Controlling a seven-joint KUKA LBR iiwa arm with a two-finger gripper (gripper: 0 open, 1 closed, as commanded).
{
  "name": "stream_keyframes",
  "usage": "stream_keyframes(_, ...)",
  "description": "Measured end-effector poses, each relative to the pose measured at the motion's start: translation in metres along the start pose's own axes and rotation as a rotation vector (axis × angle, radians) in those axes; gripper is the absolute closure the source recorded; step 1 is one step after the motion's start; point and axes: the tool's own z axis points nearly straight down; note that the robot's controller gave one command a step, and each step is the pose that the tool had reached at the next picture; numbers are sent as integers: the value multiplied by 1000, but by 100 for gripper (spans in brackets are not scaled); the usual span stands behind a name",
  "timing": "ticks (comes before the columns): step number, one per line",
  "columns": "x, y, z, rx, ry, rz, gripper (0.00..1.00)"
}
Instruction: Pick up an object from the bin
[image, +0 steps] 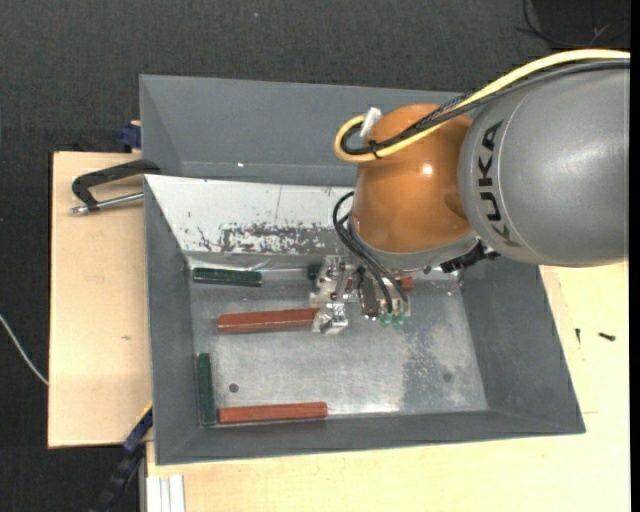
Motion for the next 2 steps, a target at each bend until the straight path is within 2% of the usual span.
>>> stream_keyframes(1, 0, 0, 0, 0, 0, 0, 100)
stream_keyframes(2, 4, -8, -42, 1, 7, 14, 100)
